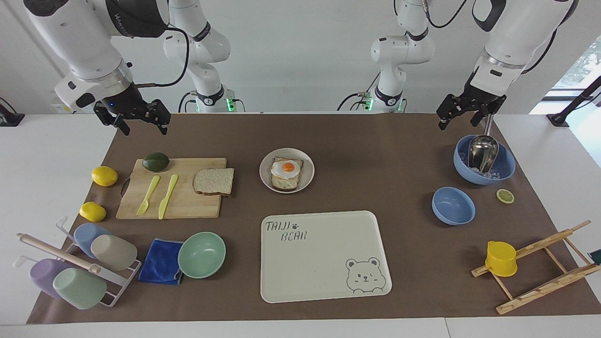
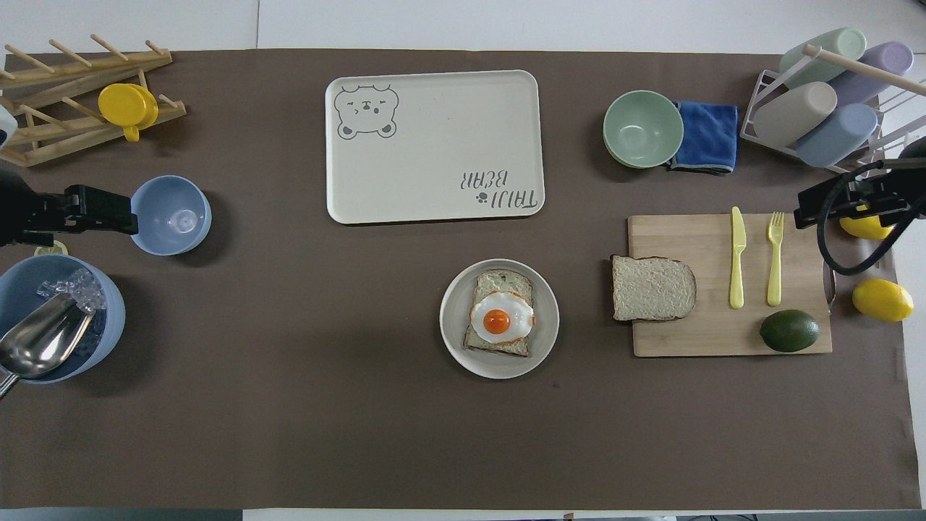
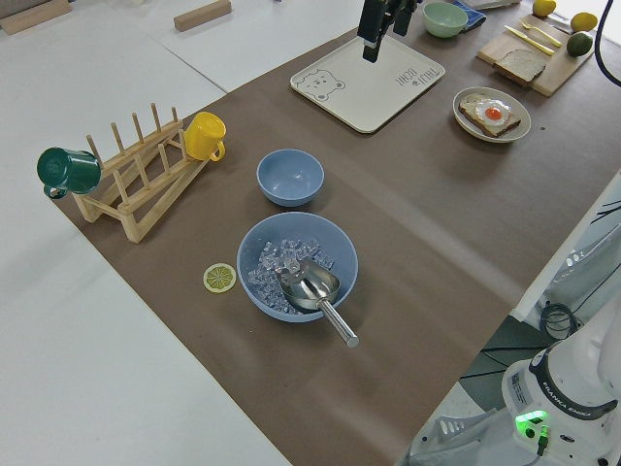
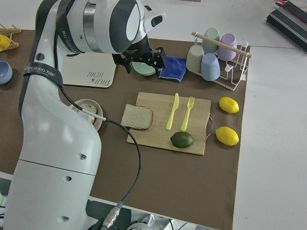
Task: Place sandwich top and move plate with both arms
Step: 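Move the right gripper from rest toward the bread slice on the board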
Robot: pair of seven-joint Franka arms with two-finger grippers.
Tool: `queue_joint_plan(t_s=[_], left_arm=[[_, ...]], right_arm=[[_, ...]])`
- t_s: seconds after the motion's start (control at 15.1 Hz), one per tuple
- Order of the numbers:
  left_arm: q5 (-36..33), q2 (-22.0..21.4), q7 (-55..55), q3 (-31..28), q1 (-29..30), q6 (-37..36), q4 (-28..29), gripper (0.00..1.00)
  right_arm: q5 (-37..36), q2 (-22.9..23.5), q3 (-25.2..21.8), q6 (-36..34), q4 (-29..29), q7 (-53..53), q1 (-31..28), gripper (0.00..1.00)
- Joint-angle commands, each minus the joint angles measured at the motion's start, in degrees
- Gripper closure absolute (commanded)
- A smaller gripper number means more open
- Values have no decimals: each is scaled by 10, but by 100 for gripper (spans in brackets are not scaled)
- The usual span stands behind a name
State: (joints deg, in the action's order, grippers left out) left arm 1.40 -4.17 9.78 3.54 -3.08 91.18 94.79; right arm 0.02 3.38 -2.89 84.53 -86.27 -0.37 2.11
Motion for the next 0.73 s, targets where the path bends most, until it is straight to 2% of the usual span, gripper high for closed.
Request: queue_joint_plan(t_s=[0.0,0.46,0.66], left_arm=[[3,-1,-9,-6,-3,-14,-5,0],[3,-7,-7,-7,0,-9,7,0],[3,-8,-7,-7,1,-13,7,0]], right_arm=[[0,1,1,-1,5,-2,-1,0],[0,-7,8,-2,-7,20,-1,0],[-1,-9,12,-5,-11,-12,0,0]])
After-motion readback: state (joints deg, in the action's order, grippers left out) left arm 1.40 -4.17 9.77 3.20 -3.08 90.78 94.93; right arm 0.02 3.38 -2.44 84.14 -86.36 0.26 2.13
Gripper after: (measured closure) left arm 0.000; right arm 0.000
